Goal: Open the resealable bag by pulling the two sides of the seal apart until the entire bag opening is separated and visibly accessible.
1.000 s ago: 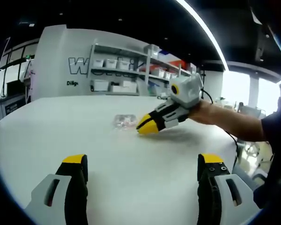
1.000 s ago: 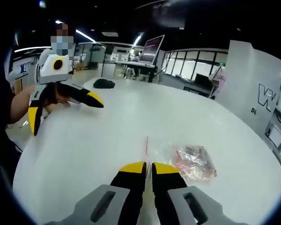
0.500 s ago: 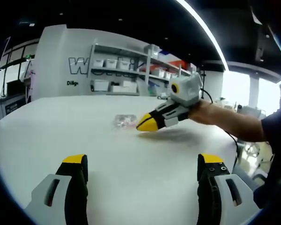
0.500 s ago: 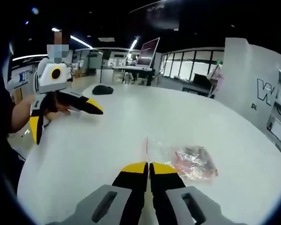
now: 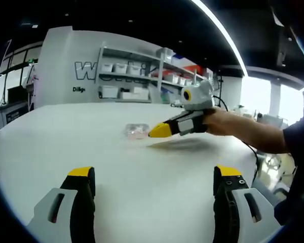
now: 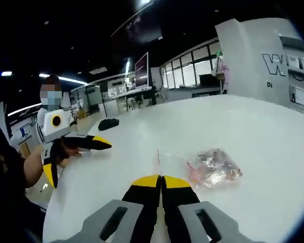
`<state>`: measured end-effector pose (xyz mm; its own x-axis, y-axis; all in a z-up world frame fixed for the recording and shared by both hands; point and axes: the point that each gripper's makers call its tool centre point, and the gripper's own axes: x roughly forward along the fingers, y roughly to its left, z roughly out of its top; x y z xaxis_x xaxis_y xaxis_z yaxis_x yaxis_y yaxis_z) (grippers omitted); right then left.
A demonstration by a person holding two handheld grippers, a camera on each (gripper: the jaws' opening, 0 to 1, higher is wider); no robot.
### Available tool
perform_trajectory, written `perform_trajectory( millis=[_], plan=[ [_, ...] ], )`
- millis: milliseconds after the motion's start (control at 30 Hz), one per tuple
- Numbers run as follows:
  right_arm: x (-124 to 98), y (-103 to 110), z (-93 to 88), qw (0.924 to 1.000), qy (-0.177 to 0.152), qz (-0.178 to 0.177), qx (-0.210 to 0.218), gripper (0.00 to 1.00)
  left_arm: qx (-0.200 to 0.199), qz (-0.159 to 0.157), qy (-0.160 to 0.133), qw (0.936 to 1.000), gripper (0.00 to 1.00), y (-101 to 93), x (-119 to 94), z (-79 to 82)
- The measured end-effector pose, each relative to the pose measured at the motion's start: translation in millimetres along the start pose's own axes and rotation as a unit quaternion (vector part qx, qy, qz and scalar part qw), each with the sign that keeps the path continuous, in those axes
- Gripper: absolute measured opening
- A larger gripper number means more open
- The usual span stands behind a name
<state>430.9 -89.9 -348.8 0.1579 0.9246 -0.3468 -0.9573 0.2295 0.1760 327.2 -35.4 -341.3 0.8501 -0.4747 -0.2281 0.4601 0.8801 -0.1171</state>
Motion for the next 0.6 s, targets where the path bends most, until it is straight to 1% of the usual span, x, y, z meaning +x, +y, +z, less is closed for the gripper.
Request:
perform_trajectory(
  millis=[133,267,367,433,500,600],
  plan=[
    [-1,2,2.2,0.9998,-0.010,0.005,0.018,0.00,-0.002,-0.001,-0.001,1.0000,0.96,-0.4,0,-0.1],
    [-2,2,11.7,0.9970,-0.037,0.019,0.065,0.00,-0.002,0.000,-0.001,1.0000,0.96,-0.1,-1,0.2],
    [-5,4,16.4,0.9933,-0.054,0.030,0.098,0.00,-0.002,0.000,-0.002,1.0000,0.96,-0.6,-1,0.4],
    [-5,1,19.7,0.9904,-0.063,0.038,0.118,0.00,-0.002,0.000,-0.001,1.0000,0.96,-0.6,-1,0.1],
    [-8,3,20.8,0.9874,-0.074,0.042,0.134,0.00,-0.002,0.001,-0.001,1.0000,0.96,-0.1,0,-0.1],
    [-11,-3,28.6,0.9794,-0.094,0.054,0.170,0.00,-0.002,0.001,0.000,1.0000,0.96,1.0,0,0.5]
  ],
)
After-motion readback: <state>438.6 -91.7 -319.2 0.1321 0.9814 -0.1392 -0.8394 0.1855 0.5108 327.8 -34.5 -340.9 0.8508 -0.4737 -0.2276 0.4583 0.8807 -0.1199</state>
